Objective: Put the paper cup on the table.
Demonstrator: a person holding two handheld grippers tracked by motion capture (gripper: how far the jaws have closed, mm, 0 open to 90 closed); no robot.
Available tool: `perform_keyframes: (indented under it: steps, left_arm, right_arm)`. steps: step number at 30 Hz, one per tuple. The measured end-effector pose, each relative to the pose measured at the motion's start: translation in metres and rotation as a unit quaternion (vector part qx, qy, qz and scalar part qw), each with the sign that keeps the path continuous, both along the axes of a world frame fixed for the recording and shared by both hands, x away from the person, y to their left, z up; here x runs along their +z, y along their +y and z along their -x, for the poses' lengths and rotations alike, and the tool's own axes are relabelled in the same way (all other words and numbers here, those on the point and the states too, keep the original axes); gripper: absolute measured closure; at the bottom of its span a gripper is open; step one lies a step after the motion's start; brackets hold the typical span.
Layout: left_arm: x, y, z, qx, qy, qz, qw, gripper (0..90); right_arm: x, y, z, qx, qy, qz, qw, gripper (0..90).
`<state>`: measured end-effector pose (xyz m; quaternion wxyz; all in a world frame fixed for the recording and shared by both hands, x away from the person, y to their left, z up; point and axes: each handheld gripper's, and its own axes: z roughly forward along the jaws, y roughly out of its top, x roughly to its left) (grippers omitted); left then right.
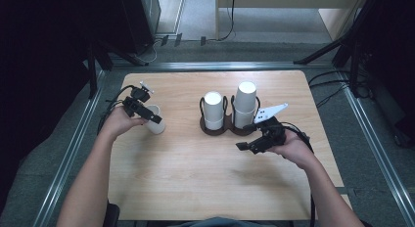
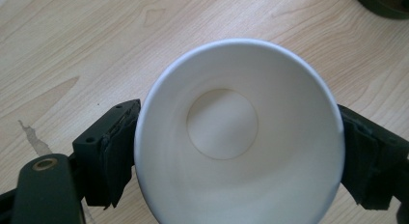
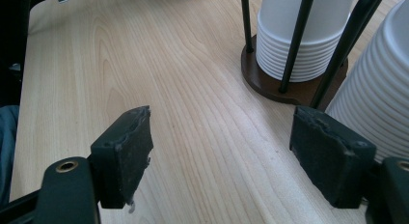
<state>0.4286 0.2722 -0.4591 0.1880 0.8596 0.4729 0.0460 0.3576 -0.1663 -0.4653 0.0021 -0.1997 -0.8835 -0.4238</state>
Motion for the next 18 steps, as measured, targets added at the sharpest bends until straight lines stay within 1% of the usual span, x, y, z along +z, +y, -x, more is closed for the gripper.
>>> perform_keyframes:
  steps: [5, 10, 15, 18]
  left_arm:
    - [0.003, 0.003, 0.002, 0.002, -0.001, 0.017, 0.9998, 12.9]
    - [0.008, 0.007, 0.005, 0.006, -0.009, 0.033, 0.9994, 11.3]
    - [0.014, 0.009, 0.008, 0.011, -0.019, 0.039, 0.9990, 9.8]
    - [0.018, 0.010, 0.011, 0.010, -0.027, 0.043, 0.9987, 9.8]
  right_arm:
    - [0.000, 0.000, 0.000, -0.002, 0.002, -0.001, 1.0000, 23.1]
    - [-0.001, 0.000, -0.001, -0.002, 0.002, 0.001, 1.0000, 23.1]
    - [-0.001, 0.000, -0.001, -0.002, 0.003, 0.003, 1.0000, 23.1]
    - [-0.002, 0.000, -0.001, -0.002, 0.004, 0.005, 1.0000, 23.1]
